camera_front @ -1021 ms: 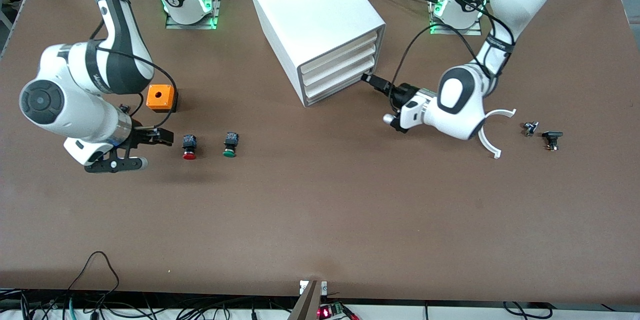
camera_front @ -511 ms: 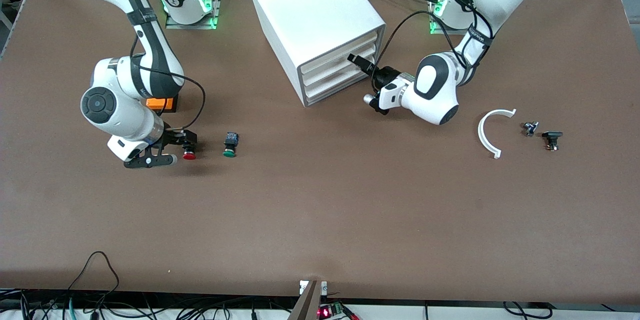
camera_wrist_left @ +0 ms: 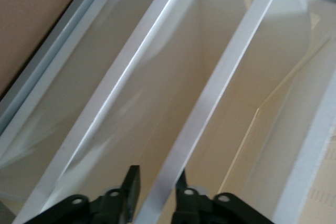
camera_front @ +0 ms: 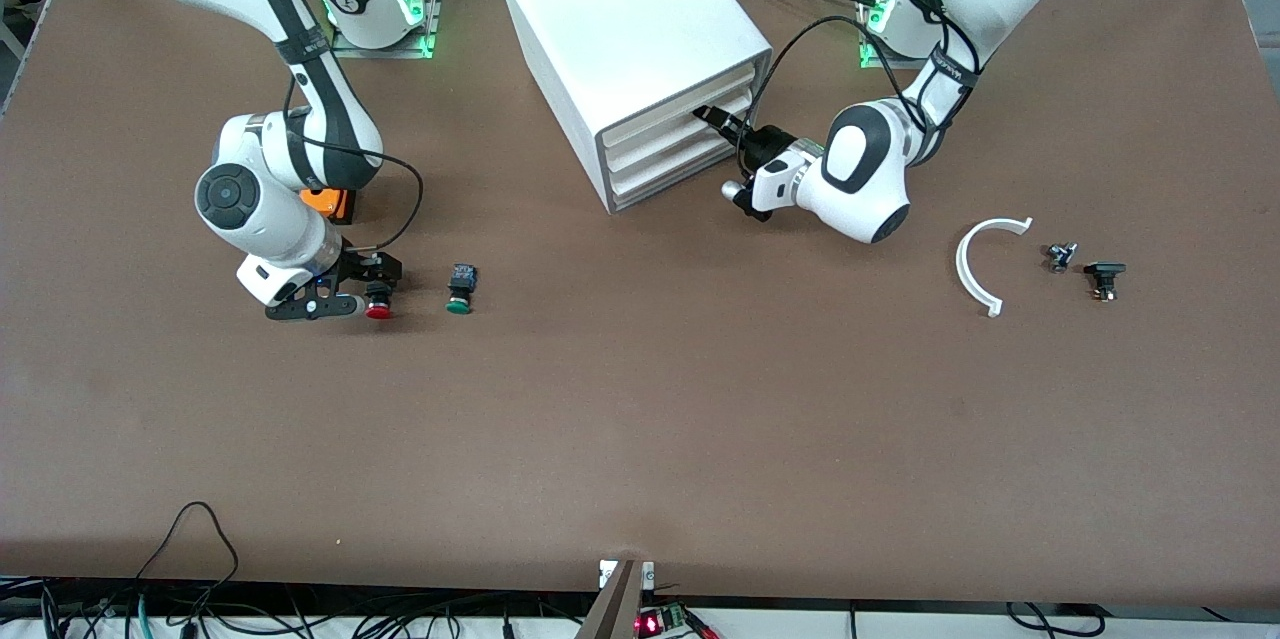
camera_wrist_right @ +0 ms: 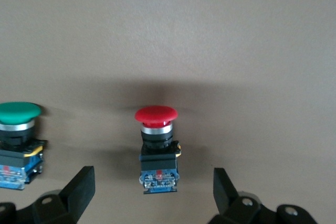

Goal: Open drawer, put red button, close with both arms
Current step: 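Pull the bottom drawer open with the left gripper while the right gripper grasps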

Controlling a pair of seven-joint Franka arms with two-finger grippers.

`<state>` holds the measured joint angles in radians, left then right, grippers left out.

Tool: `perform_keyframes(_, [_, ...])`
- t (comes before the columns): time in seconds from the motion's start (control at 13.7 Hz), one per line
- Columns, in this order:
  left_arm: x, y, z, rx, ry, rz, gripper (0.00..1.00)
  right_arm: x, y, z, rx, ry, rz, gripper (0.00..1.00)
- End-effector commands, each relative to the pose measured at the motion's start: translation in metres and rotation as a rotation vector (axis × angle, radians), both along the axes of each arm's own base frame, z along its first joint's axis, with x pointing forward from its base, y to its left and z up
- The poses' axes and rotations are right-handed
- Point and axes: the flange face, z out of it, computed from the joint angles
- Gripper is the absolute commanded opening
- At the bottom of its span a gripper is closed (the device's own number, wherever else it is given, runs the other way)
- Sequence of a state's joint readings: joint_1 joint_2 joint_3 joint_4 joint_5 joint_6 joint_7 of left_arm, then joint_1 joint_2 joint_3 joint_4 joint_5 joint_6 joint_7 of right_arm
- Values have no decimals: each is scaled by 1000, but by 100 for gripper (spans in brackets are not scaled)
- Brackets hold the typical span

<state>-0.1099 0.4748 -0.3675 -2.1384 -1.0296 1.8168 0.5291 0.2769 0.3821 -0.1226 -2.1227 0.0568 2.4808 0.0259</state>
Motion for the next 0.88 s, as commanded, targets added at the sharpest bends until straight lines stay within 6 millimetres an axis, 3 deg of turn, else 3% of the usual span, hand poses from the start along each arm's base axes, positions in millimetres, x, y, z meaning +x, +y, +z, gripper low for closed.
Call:
perform_keyframes(0.0, [38,45,2,42,-92,121,0,-4,-2,-4,7,-6,-3,100])
perform_keyframes(0.22, [75,80,9,80,-164,220,0,-4,-3,-14,0,-3,2,100])
perform_keyframes(0.44, [105,101,17,111,-234,288,1,-4,-2,-35,-6,-15,6,100])
perform_keyframes(0.51, [109,105,17,124,-249,305,29,-4,-2,-39,-7,-12,6,100])
perform_keyframes(0.58, [111,106,17,131,-262,315,70,-4,-2,-42,-9,-9,8,100])
perform_keyframes(0.66, [113,109,18,136,-269,326,100,-5,-2,-44,-10,-5,8,100])
perform_keyframes(0.8, [116,113,23,136,-279,333,100,-6,-3,-51,-13,3,8,96])
